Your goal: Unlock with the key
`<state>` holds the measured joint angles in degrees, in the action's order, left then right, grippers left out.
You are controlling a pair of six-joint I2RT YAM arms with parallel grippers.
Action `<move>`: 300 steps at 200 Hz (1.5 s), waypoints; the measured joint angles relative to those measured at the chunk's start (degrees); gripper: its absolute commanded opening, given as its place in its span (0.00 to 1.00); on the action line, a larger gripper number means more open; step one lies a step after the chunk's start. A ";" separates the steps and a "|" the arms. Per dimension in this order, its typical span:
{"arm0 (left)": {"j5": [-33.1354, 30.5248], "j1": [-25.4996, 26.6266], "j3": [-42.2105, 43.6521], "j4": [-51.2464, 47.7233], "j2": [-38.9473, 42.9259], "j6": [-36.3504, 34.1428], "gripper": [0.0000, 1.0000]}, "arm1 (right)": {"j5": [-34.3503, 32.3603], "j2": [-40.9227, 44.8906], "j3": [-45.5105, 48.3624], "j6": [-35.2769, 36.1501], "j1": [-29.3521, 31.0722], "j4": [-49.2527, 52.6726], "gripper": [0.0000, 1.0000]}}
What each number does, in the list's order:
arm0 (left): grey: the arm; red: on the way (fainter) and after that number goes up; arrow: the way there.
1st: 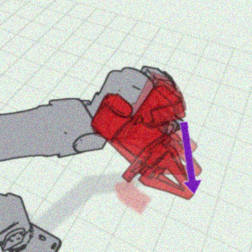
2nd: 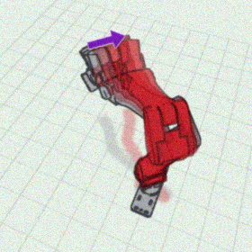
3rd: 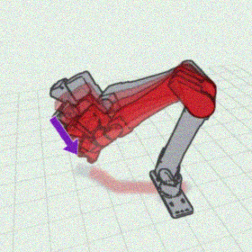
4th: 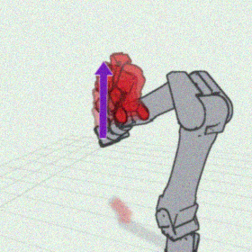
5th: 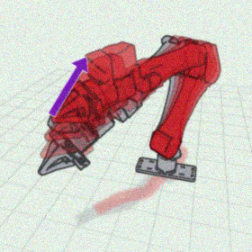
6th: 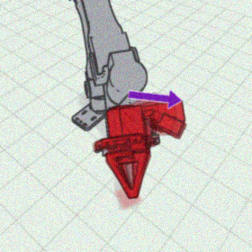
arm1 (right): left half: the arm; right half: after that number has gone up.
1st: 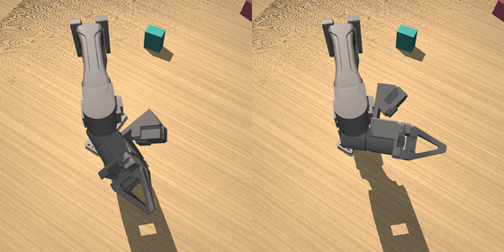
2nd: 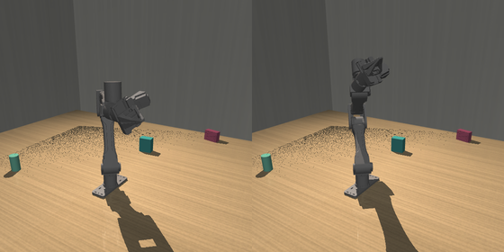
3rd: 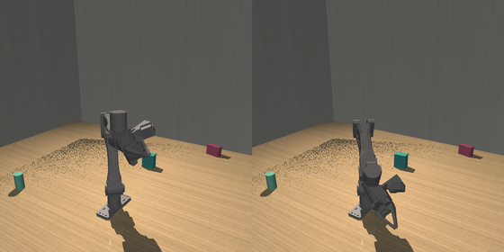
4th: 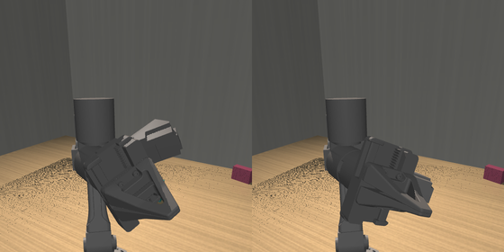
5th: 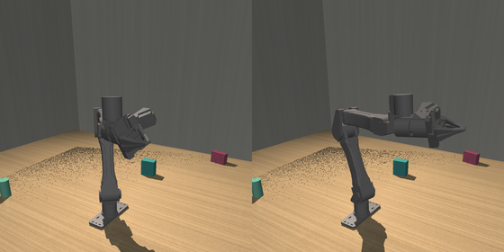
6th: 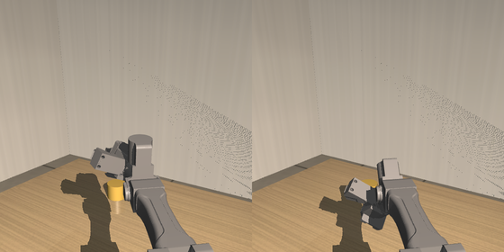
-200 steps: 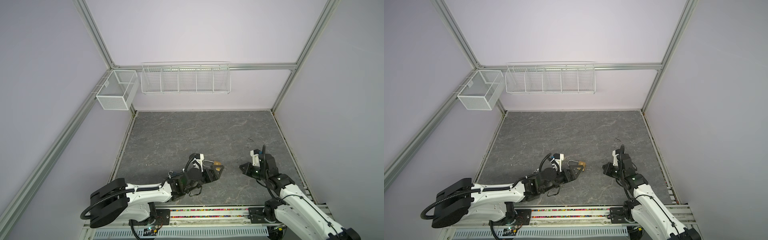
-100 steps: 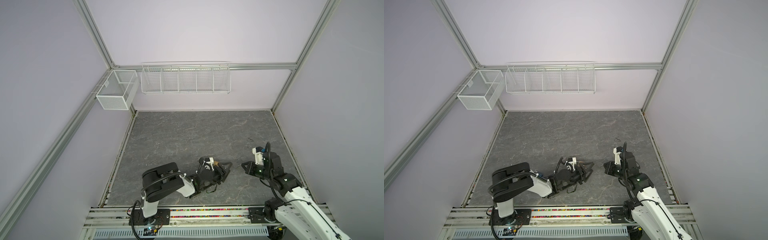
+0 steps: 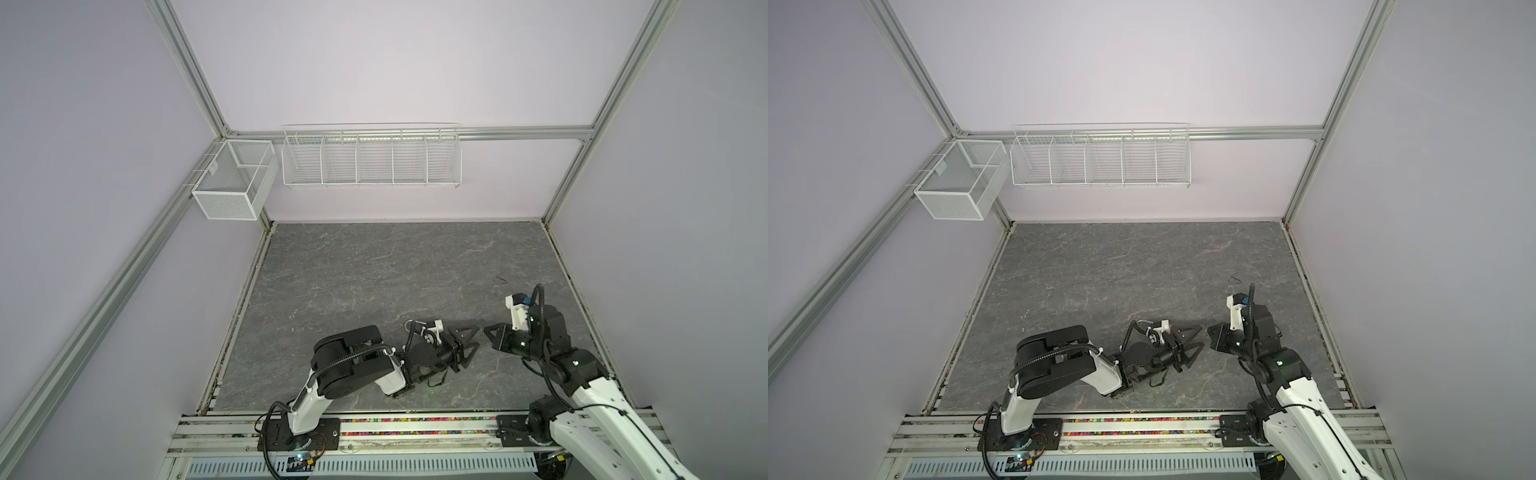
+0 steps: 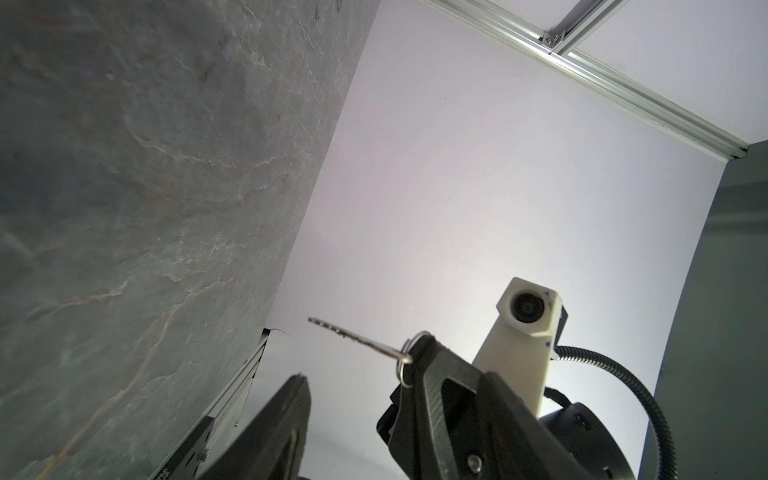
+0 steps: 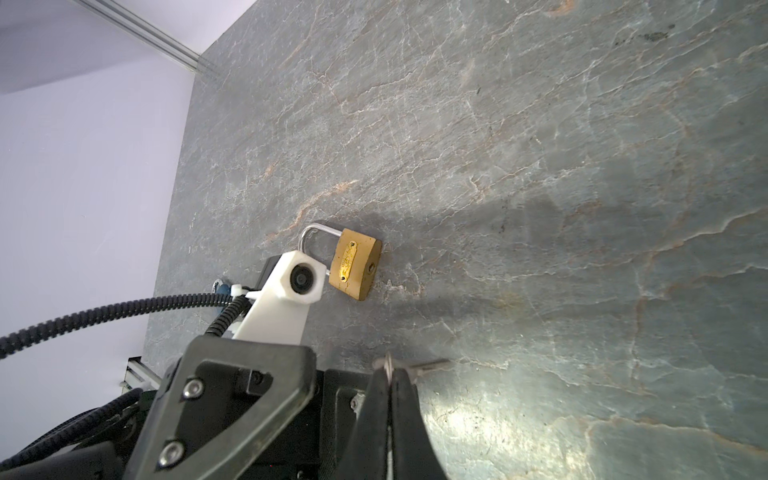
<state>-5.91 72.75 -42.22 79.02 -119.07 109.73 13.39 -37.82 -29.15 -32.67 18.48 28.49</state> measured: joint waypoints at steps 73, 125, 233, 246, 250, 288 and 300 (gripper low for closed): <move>-0.28 -0.04 -2.80 0.28 -1.29 2.32 0.47 | 1.49 0.90 0.00 0.15 0.00 0.00 0.07; -0.28 -0.37 -2.95 0.42 -1.38 2.67 0.42 | 2.05 3.13 0.00 0.76 0.00 0.13 0.07; -0.66 -0.74 -3.30 0.44 -1.75 2.49 0.19 | 3.65 8.15 0.00 1.66 0.00 3.65 0.07; -0.74 -0.74 -3.30 0.44 -1.75 2.45 0.15 | 3.65 8.70 0.00 1.81 0.00 4.09 0.07; -0.81 -0.74 -3.30 0.46 -1.75 2.34 0.14 | 3.65 8.81 0.00 1.86 0.00 4.17 0.07; -0.90 -0.74 -3.32 0.87 -1.75 2.14 0.08 | 3.61 9.57 0.00 2.29 0.00 5.79 0.07; -0.87 -0.74 -3.34 0.87 -1.75 2.12 0.08 | 3.63 9.75 0.00 2.36 0.00 6.27 0.07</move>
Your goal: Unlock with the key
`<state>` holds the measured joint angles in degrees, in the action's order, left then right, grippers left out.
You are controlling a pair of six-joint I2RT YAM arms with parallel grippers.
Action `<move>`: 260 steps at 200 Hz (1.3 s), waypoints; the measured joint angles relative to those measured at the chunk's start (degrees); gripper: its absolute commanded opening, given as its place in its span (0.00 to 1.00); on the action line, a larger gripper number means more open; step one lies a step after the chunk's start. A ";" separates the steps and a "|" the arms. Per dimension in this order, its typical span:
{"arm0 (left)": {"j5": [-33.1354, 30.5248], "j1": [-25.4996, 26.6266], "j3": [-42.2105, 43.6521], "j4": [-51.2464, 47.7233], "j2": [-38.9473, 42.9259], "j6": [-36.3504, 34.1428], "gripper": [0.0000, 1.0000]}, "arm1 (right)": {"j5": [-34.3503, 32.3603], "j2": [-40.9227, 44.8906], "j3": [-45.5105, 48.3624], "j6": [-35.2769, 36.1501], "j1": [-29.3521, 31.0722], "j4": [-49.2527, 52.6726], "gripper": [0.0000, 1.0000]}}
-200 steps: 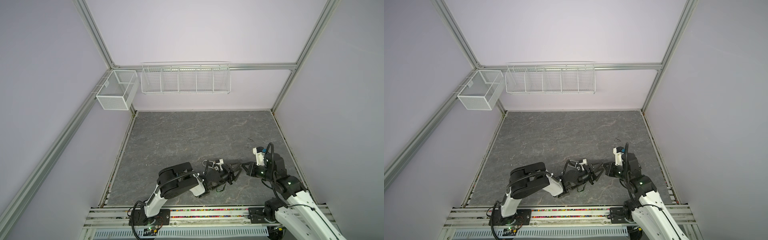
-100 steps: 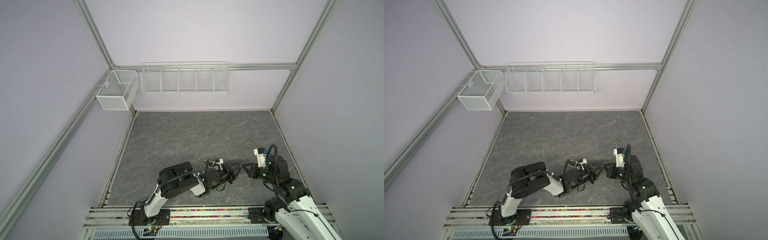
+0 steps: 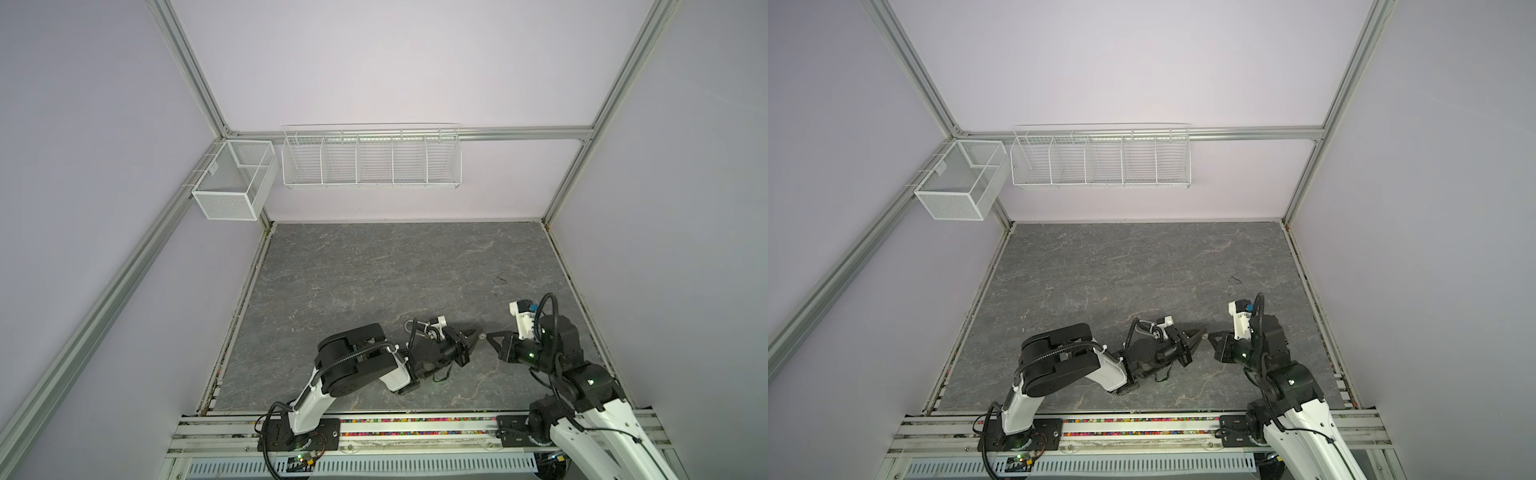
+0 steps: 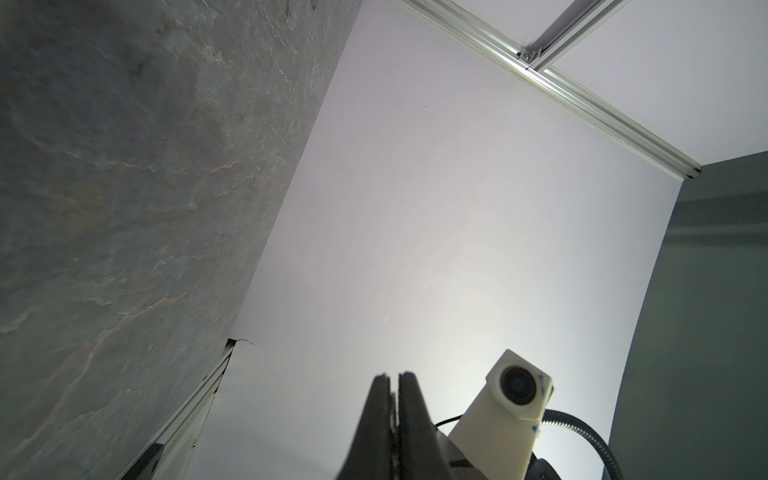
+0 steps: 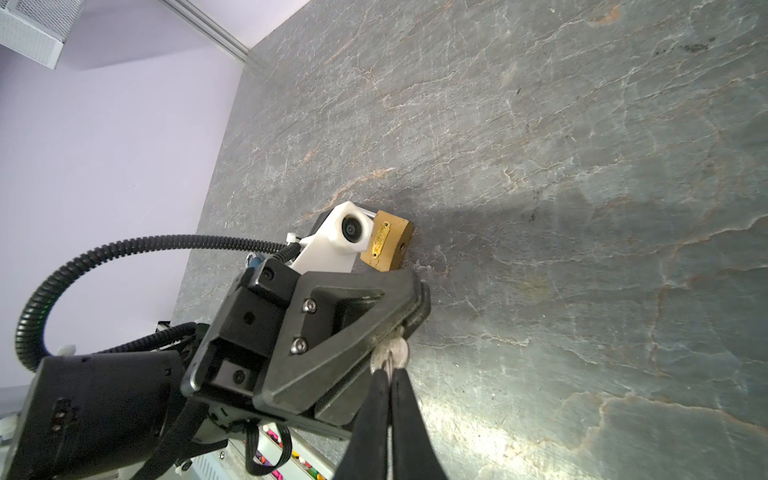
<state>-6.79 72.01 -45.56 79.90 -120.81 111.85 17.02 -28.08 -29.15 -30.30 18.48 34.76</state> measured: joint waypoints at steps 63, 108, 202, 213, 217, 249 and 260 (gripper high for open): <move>0.44 -0.37 0.00 0.42 0.00 -1.11 0.00 | -0.26 1.03 0.00 0.57 0.00 0.92 0.07; 1.86 -2.82 0.46 -0.68 1.53 -6.97 0.00 | -2.38 2.97 0.00 0.39 0.00 2.38 0.61; 2.49 -4.46 1.75 -36.28 33.42 -44.35 0.00 | 3.23 6.43 3.26 -6.03 0.00 -12.74 0.70; 1.73 -3.41 0.83 -40.50 35.15 -48.65 0.00 | 4.63 6.78 4.04 -7.74 0.00 -17.03 0.69; 1.44 -3.08 0.55 -41.79 35.56 -49.79 0.00 | 5.05 6.99 4.33 -8.33 0.00 -18.49 0.69; -0.57 -1.84 -0.44 -48.19 37.48 -56.87 0.00 | 8.13 7.91 6.16 -12.92 0.00 -28.72 0.64; -0.90 -1.84 -0.44 -48.87 37.57 -58.05 0.00 | 9.05 7.67 6.73 -14.27 0.00 -31.32 0.61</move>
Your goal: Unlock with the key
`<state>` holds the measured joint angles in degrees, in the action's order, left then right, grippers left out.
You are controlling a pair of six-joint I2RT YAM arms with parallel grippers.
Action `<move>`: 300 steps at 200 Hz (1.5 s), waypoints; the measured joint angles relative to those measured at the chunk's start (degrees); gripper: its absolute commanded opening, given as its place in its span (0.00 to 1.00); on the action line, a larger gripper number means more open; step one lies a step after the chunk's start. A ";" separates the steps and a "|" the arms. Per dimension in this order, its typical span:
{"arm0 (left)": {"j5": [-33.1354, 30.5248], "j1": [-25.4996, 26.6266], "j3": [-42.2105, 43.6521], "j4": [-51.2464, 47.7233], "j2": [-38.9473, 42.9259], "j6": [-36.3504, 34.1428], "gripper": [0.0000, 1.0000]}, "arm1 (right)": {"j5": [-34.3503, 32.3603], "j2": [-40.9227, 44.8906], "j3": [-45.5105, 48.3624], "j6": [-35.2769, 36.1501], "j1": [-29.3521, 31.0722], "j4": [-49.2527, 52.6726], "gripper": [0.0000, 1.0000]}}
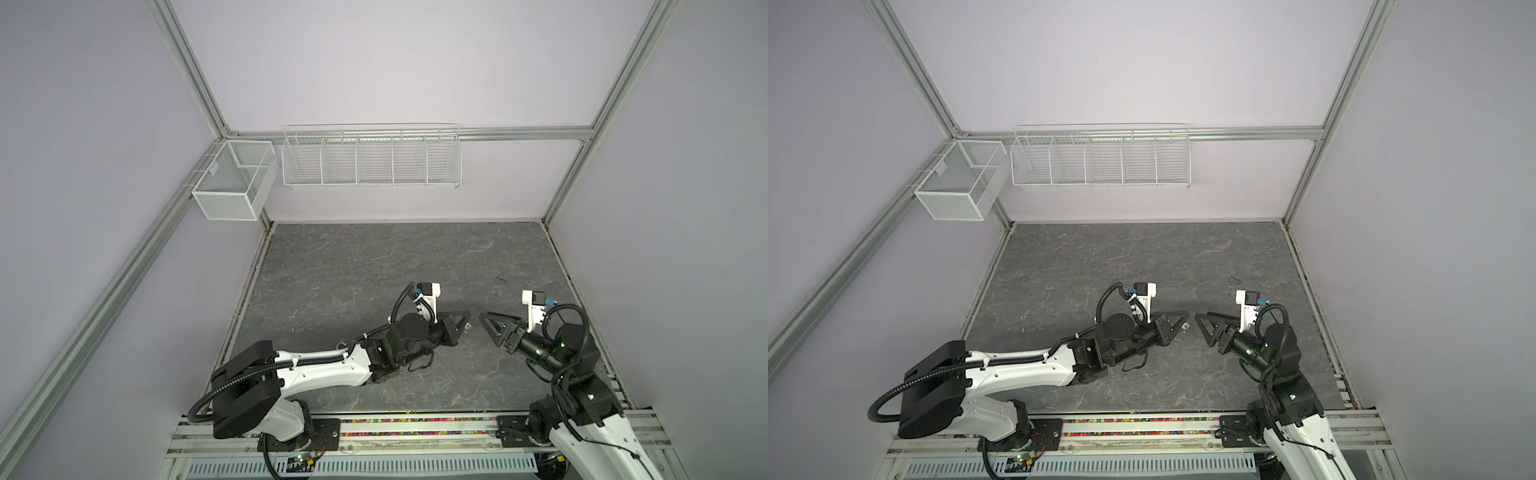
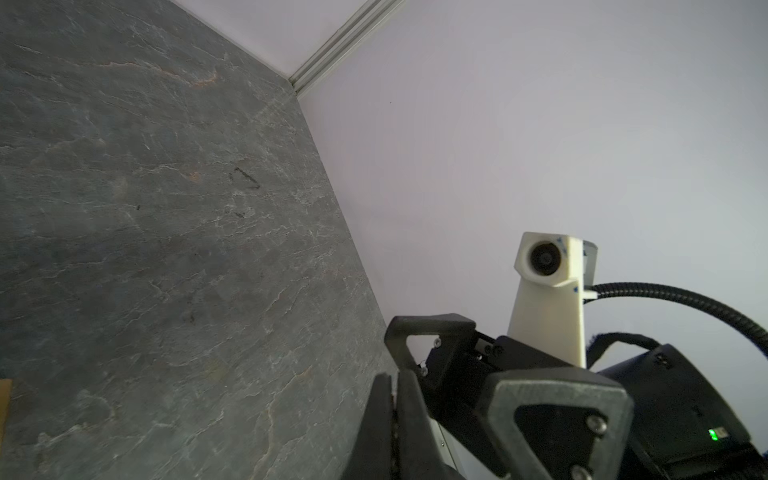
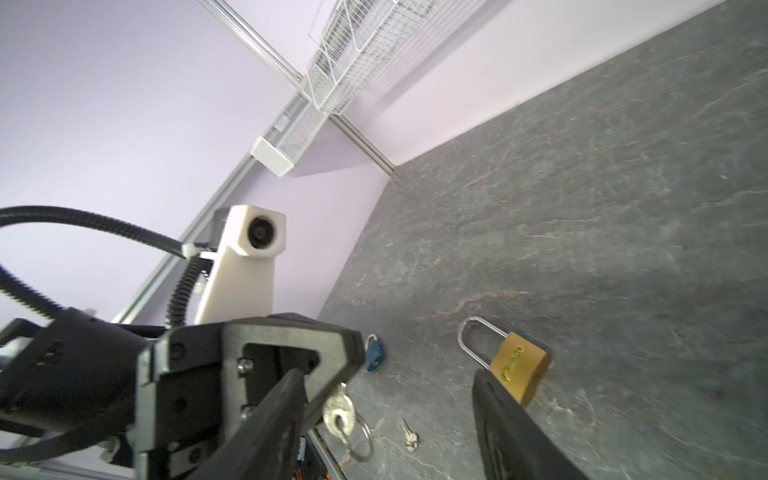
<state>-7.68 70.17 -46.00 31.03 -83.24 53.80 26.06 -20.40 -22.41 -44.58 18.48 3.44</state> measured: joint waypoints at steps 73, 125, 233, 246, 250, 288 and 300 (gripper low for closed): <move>0.28 -0.02 1.01 7.17 -0.02 -0.96 0.00 | 4.42 -2.38 2.56 -5.60 0.00 -10.62 0.49; 0.50 -0.02 1.31 13.29 -0.50 -0.92 0.00 | 5.92 -3.98 3.67 -7.85 0.55 -15.13 0.45; 0.39 -0.02 1.20 20.04 -5.01 -0.48 0.00 | 7.50 -4.02 3.17 -7.91 1.18 -14.86 0.31; 0.22 -0.02 1.20 20.94 -5.31 -0.46 0.00 | 7.67 -4.02 3.13 -7.96 1.22 -14.86 0.31; 0.22 -0.02 1.20 21.27 -5.42 -0.44 0.00 | 7.72 -4.02 3.13 -7.91 1.25 -14.86 0.31; 0.22 -0.02 1.20 24.06 -6.62 0.24 0.00 | 8.09 -4.02 3.13 -8.17 1.53 -14.91 0.28; 0.24 -0.02 1.20 24.83 -6.93 0.61 0.00 | 8.22 -4.00 3.10 -8.20 1.55 -14.93 0.27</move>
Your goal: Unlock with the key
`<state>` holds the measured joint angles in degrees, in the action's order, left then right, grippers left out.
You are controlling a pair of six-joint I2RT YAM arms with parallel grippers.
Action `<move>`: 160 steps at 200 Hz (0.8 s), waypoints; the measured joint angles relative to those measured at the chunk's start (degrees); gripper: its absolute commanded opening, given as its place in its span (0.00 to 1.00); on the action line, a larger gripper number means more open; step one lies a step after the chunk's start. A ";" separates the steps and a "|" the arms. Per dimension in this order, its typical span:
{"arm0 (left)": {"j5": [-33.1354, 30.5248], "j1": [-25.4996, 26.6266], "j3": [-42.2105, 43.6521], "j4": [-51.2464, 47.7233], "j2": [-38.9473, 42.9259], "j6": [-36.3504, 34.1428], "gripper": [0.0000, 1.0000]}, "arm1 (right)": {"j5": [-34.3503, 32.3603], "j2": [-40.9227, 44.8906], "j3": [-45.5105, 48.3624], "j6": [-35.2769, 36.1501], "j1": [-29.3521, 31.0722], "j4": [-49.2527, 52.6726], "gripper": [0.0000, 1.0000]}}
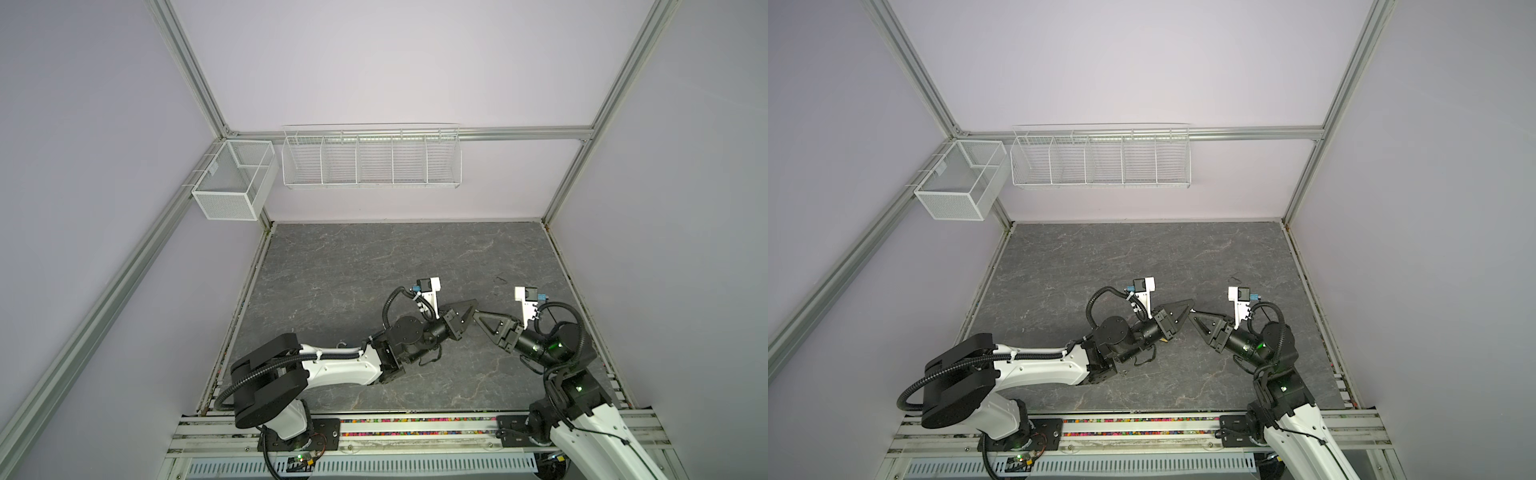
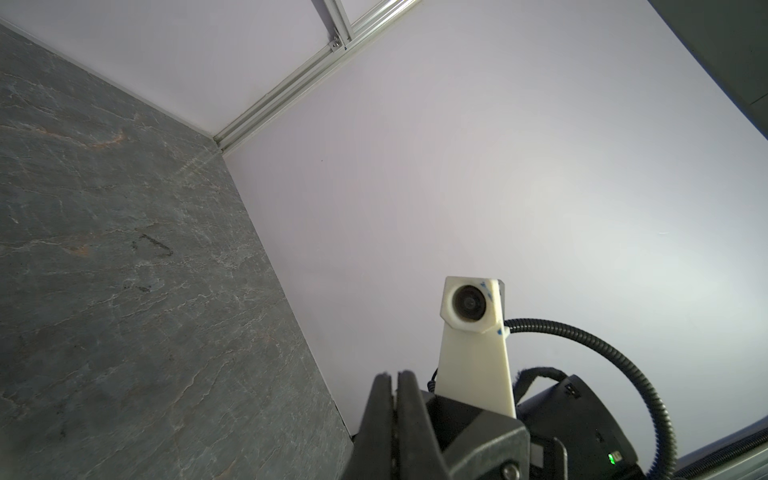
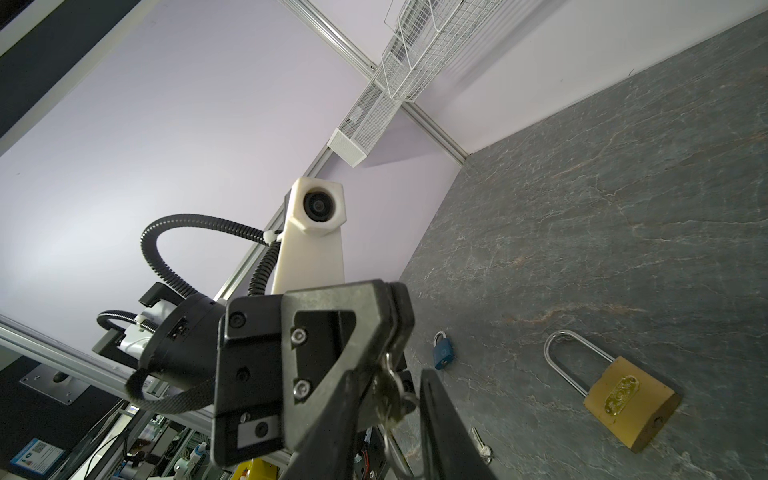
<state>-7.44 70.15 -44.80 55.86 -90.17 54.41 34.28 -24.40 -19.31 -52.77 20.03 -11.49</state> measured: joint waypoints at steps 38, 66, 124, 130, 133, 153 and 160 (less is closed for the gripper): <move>0.33 0.00 0.00 2.64 -0.61 0.63 0.00 | 0.02 0.44 0.00 -0.33 0.00 0.02 0.24; 0.90 -0.02 0.09 5.03 -1.31 1.36 0.00 | -0.20 1.07 -0.11 -0.50 0.02 -0.07 0.21; 2.40 -0.35 1.84 11.54 -4.15 3.78 0.00 | -0.96 1.29 -0.37 -0.83 0.11 -0.42 0.21; 2.54 -0.39 1.92 12.15 -4.35 3.96 0.00 | -1.03 1.29 -0.42 -0.85 0.11 -0.42 0.21; 2.58 -0.39 1.97 12.48 -4.46 4.07 0.00 | -1.05 1.29 -0.42 -0.83 0.11 -0.44 0.21; 2.82 -0.39 1.99 13.92 -4.90 4.52 0.00 | -1.22 1.25 -0.66 -0.87 0.11 -0.63 0.21; 2.82 -0.39 2.03 14.25 -4.90 4.63 0.00 | -1.22 1.25 -0.72 -0.90 0.11 -0.74 0.21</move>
<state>-4.62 69.76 -42.76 70.11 -95.07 59.05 33.06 -23.16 -20.03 -53.67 20.14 -12.23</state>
